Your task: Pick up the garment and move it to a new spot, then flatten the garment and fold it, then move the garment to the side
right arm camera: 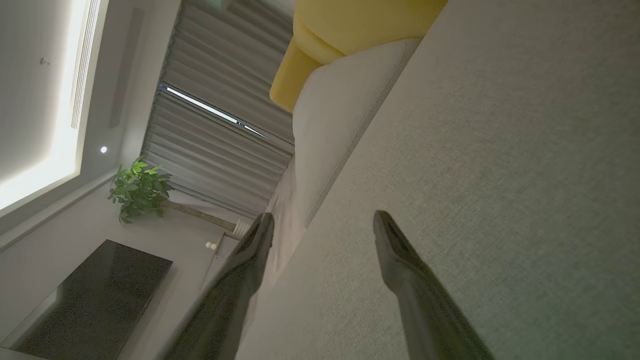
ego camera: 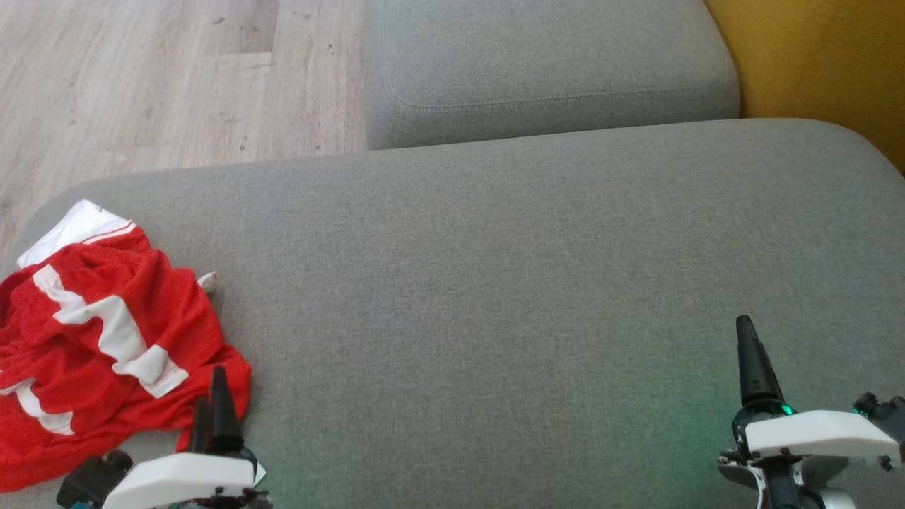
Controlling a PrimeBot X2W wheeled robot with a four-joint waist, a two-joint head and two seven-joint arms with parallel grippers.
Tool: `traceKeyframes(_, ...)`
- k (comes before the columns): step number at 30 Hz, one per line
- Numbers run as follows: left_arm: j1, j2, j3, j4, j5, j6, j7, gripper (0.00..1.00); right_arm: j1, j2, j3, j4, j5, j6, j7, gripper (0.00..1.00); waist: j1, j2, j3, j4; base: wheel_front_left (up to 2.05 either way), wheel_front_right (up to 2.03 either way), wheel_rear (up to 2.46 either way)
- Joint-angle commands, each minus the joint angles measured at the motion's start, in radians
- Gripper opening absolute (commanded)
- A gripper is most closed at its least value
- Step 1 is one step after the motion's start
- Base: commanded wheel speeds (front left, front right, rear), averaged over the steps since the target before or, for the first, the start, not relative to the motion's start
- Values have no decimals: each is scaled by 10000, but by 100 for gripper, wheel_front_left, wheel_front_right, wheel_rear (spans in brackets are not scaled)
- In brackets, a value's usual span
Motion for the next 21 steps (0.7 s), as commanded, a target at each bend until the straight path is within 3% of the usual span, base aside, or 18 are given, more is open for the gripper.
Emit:
traceKeyframes(1, -257, 141, -64, -420, 408, 69, -171, 100, -259, -50, 148, -450, -424, -2, -142, 100, 0, 0, -27, 0, 0, 0, 0)
traceKeyframes(21, 8, 213, -597, -1103, 2784, 497, -764, 100, 19, -61, 638, -926, -3031, -4, -731, 100, 0, 0, -311, 46, 0, 0, 0)
